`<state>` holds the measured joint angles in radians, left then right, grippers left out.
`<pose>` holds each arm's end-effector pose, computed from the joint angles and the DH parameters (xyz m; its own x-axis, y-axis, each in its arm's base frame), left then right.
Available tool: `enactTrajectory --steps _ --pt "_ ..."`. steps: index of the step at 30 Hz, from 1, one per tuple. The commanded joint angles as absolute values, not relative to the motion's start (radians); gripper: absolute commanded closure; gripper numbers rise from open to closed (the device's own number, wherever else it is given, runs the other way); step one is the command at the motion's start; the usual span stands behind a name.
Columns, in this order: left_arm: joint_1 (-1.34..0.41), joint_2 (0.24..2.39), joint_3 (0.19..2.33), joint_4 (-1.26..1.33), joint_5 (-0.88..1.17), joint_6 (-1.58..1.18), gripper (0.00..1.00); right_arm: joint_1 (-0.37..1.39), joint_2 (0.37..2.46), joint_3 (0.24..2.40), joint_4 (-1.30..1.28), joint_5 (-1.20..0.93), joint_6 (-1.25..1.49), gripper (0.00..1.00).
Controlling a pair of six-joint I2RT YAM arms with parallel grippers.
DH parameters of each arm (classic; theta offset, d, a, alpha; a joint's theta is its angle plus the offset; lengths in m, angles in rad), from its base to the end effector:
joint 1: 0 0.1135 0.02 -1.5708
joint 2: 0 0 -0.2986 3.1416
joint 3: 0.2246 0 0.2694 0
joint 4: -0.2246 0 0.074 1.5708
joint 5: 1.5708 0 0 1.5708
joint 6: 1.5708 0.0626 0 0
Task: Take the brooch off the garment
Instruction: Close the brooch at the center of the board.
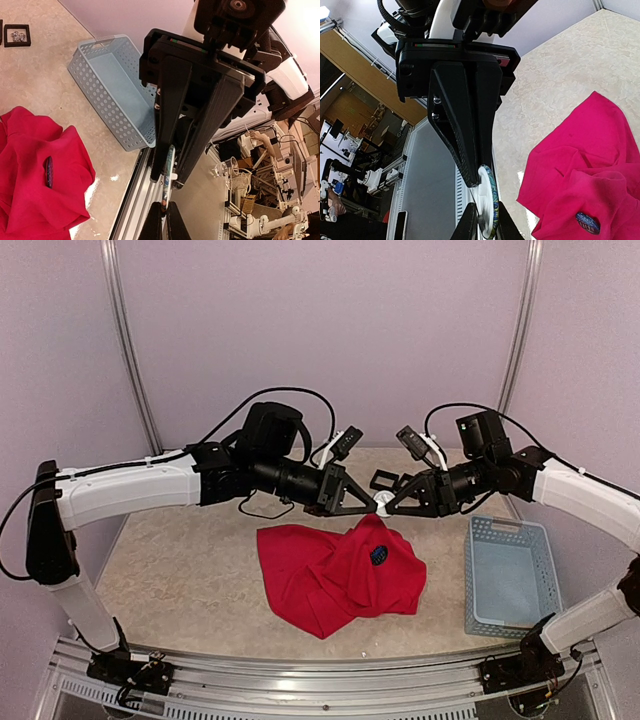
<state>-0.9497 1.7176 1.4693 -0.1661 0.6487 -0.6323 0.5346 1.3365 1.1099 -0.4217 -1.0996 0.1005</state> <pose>0.2290 -0.3850 0.3526 -0.7622 0.2559 -0.5946 0.6439 0.2048 -0.7372 0.2312 0.2017 0.3416 -0.6015 -0.3032 -0.7391 -0.7861 0.0595 0.6153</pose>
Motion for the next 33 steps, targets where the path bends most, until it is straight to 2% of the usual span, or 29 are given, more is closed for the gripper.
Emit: enactTrajectory --steps 1,33 --pt "-0.967 1.741 1.51 -0.177 0.663 -0.614 1.0 0.543 1.35 1.131 -0.404 -1.094 0.112 0.89" --pt "-0.972 1.729 1.505 -0.181 0.644 -0.607 1.0 0.543 1.409 1.17 -0.448 -0.761 0.248 0.99"
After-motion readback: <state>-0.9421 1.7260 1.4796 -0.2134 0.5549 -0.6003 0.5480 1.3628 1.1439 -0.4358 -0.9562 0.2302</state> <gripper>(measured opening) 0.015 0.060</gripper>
